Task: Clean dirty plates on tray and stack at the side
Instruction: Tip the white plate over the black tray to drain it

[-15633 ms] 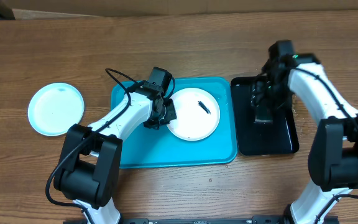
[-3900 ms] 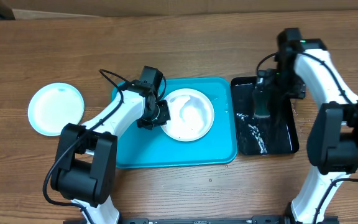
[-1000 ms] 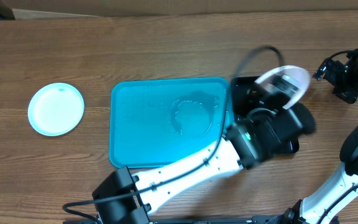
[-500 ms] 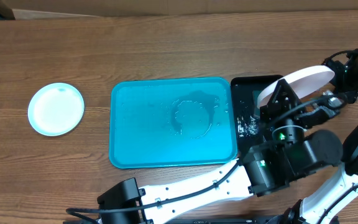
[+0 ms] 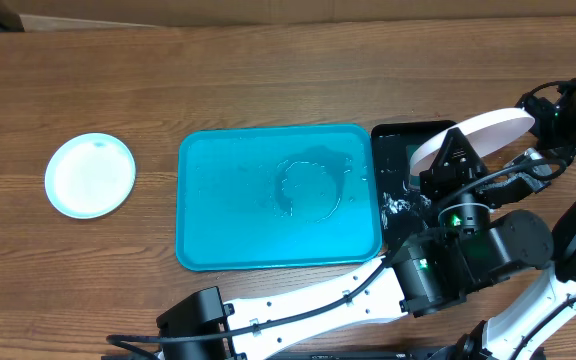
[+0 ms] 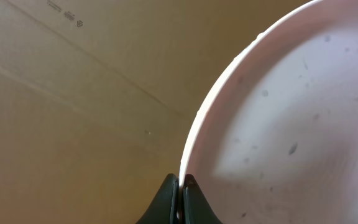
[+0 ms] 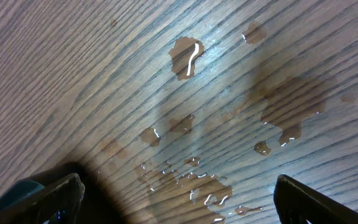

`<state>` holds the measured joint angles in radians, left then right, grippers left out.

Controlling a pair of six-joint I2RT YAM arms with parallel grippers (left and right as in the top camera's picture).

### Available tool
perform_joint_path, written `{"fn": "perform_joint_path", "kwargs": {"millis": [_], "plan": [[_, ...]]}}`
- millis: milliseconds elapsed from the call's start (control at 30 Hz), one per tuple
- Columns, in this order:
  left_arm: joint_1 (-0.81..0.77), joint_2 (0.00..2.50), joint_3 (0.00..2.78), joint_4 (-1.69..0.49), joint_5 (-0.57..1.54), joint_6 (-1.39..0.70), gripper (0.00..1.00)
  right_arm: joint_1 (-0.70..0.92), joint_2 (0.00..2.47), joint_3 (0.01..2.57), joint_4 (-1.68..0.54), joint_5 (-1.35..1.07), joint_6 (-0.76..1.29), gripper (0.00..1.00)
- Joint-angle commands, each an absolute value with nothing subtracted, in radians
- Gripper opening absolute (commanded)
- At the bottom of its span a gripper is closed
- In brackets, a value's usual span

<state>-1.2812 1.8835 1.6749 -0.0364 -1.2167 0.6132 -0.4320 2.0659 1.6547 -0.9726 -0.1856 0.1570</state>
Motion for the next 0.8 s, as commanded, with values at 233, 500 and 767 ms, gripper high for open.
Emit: {"fn": "perform_joint_path", "kwargs": {"millis": [233,500,767], "plan": [[-1.251,1.893,1.697,-0.055,-1.238,0.492,0.04,-0.432,2.060,1.682,-0.970,-0.192,0.157,1.00],[-1.238,1.893,1.697,-0.049,-1.238,0.454,0.04,-0.432,2.060,1.682,-0.970,-0.192,0.157,1.00],[-1.264,1.893,1.697,-0.061,-1.213,0.582,0.04,-0.432,2.060,1.682,-0.970,-0.192,0.157,1.00]]}}
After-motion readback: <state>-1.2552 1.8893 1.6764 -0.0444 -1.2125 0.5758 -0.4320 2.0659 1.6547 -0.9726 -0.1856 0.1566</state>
